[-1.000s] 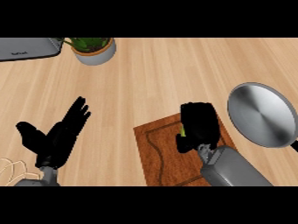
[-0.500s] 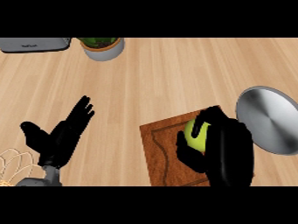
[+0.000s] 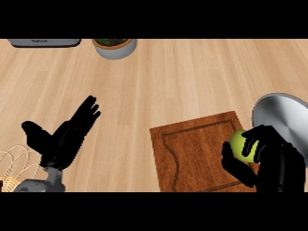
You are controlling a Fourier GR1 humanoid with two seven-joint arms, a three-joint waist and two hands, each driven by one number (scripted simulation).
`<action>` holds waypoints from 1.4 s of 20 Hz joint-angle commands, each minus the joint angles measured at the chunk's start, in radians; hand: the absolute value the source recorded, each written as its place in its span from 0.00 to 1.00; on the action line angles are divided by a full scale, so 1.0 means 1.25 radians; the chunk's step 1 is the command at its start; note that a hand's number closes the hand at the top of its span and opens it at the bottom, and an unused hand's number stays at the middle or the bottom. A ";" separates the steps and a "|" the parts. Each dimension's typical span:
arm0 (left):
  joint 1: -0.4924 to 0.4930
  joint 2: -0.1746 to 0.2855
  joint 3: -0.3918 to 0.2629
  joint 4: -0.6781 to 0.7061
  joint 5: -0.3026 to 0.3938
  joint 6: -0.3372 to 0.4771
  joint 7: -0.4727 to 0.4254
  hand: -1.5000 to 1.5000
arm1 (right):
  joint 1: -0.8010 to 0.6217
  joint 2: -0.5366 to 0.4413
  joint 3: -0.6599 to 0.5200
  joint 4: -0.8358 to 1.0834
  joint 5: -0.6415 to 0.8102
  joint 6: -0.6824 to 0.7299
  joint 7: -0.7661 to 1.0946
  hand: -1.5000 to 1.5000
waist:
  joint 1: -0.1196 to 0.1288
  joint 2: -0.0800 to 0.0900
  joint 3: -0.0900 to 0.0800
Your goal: Pick the pear from the cutting board and place it in the pan
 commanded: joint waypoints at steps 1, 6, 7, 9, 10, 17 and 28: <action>-0.006 0.008 0.025 0.027 0.004 -0.025 -0.019 0.50 | 0.023 -0.066 -0.118 0.091 -0.075 -0.092 -0.099 1.00 | 0.008 0.003 0.000; -0.031 -0.044 -0.017 0.021 -0.034 0.009 0.008 0.50 | -0.072 -0.052 -0.207 0.269 -0.097 -0.176 -0.174 1.00 | 0.012 0.003 0.000; -0.013 -0.030 -0.016 -0.027 -0.021 0.001 0.038 0.50 | -0.063 -0.079 -0.237 0.278 -0.120 -0.182 -0.195 1.00 | 0.013 0.002 0.000; -0.025 -0.037 -0.010 0.035 -0.033 -0.007 -0.015 0.50 | -0.100 -0.131 -0.315 0.348 -0.161 -0.210 -0.228 1.00 | 0.013 0.005 0.000; -0.027 -0.045 -0.012 0.034 -0.041 0.006 -0.012 0.50 | -0.127 -0.108 -0.323 0.426 -0.159 -0.272 -0.256 1.00 | 0.017 0.005 0.000; -0.028 -0.040 -0.004 -0.007 -0.044 -0.001 0.032 0.50 | -0.256 -0.149 -0.430 0.672 -0.304 -0.367 -0.419 1.00 | 0.017 0.003 0.000; 0.005 -0.059 -0.028 -0.001 -0.056 -0.024 -0.005 0.50 | -0.364 -0.287 -0.543 1.118 -0.501 -0.260 -0.637 0.00 | 0.044 0.012 0.001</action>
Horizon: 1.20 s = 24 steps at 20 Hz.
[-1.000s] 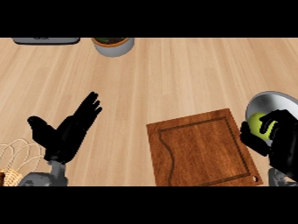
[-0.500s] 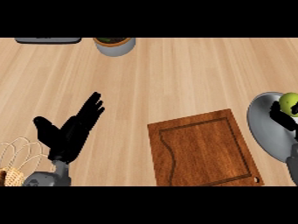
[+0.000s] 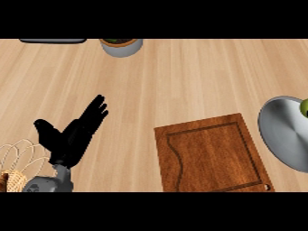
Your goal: Pick the pear from the cutting board and place it in the pan
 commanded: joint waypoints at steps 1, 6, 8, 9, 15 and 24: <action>0.000 -0.022 -0.022 -0.016 -0.013 0.010 0.002 0.50 | -0.061 -0.050 0.011 0.159 0.024 0.115 0.048 0.00 | 0.008 0.001 0.000; -0.017 -0.017 -0.003 -0.016 -0.005 0.013 0.029 0.50 | -0.091 -0.030 -0.054 0.283 -0.059 0.128 -0.128 0.00 | 0.006 0.002 0.002; 0.009 -0.025 -0.016 0.005 -0.028 0.009 -0.025 0.50 | -0.090 0.002 -0.099 0.262 -0.123 0.133 -0.206 0.00 | 0.002 0.002 0.002; 0.012 -0.013 -0.009 -0.032 0.000 0.000 0.024 0.50 | -0.109 -0.015 -0.122 0.267 -0.145 0.144 -0.240 0.00 | 0.008 0.002 0.003; 0.024 -0.008 0.006 -0.022 0.002 -0.007 -0.002 0.50 | -0.107 -0.002 -0.278 0.207 -0.342 0.248 -0.416 0.00 | -0.006 -0.002 0.003; 0.001 -0.038 -0.007 -0.032 -0.035 0.037 0.031 0.50 | 0.004 -0.100 -0.321 0.310 -0.437 0.606 -0.489 0.00 | -0.017 -0.005 0.000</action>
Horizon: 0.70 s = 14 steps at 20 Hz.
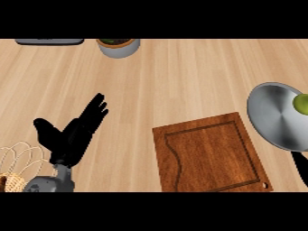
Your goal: Pick the pear from the cutting board and place it in the pan
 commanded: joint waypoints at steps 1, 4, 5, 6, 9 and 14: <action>0.024 -0.002 -0.009 0.014 -0.016 -0.012 -0.028 0.50 | 0.054 -0.062 -0.010 0.027 -0.035 0.173 -0.043 0.00 | -0.004 -0.001 -0.001; -0.020 0.015 0.028 0.007 0.001 -0.010 0.018 0.50 | 0.138 -0.051 -0.014 0.008 -0.059 0.236 -0.103 0.00 | -0.009 -0.003 -0.001; -0.037 0.005 0.040 0.064 0.009 -0.017 -0.007 0.50 | 0.171 -0.068 -0.019 -0.003 -0.070 0.298 -0.116 0.00 | -0.017 -0.003 -0.002; -0.046 0.016 0.044 0.039 0.015 -0.026 0.016 0.50 | 0.134 -0.076 -0.022 0.067 -0.065 0.293 -0.156 0.00 | -0.003 0.000 0.000; -0.015 -0.015 0.019 0.053 -0.025 -0.010 -0.024 0.50 | 0.191 -0.068 -0.001 -0.004 -0.086 0.345 -0.130 0.00 | -0.009 -0.004 -0.002; -0.042 -0.001 0.044 0.014 -0.013 -0.017 0.028 0.50 | 0.272 -0.085 0.003 0.012 -0.097 0.406 -0.226 0.00 | -0.009 -0.003 -0.002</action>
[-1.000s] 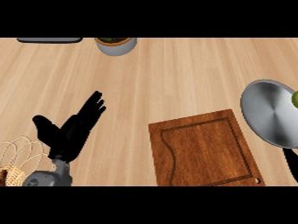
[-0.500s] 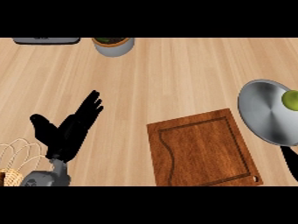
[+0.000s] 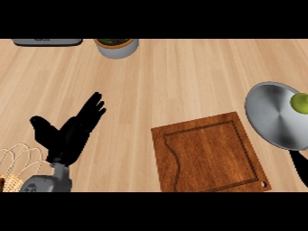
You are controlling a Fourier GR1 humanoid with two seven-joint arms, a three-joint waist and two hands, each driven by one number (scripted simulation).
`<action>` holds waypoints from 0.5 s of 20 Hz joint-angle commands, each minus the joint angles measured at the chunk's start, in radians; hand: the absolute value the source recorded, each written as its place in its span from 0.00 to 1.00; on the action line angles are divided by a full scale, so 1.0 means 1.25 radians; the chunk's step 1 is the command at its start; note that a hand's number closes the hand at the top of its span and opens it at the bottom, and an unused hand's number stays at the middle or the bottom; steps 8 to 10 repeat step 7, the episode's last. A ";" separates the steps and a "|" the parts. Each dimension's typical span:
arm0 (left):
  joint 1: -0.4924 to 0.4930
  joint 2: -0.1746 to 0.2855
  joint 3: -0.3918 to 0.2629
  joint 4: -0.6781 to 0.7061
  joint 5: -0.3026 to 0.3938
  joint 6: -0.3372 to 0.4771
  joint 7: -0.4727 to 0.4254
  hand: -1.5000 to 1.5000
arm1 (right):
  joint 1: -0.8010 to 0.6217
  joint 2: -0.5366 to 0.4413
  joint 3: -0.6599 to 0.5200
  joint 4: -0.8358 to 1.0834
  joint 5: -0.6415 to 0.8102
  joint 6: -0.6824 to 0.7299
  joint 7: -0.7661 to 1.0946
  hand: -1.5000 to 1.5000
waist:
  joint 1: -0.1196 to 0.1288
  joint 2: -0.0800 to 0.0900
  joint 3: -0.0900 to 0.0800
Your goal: Pick the pear from the cutting board and place it in the pan
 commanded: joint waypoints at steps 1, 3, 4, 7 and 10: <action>0.010 -0.007 0.016 0.025 0.001 -0.014 -0.026 0.50 | 0.050 -0.018 0.015 0.033 0.002 0.053 -0.074 0.00 | 0.001 0.001 0.000; 0.011 -0.020 0.011 0.041 -0.005 -0.026 -0.038 0.50 | 0.090 0.028 0.033 -0.113 -0.038 0.032 0.000 0.00 | -0.003 -0.001 -0.001; 0.019 -0.019 0.016 0.003 -0.012 -0.013 -0.006 0.50 | 0.051 0.007 0.035 -0.023 -0.031 0.026 -0.035 0.00 | 0.002 0.000 0.000; 0.057 0.011 0.026 0.005 -0.011 -0.043 -0.037 0.50 | 0.189 0.049 0.039 -0.225 -0.067 0.064 0.026 0.00 | -0.005 -0.002 -0.002; 0.057 0.011 0.026 0.005 -0.011 -0.043 -0.037 0.50 | 0.189 0.049 0.039 -0.225 -0.067 0.064 0.026 0.00 | -0.005 -0.002 -0.002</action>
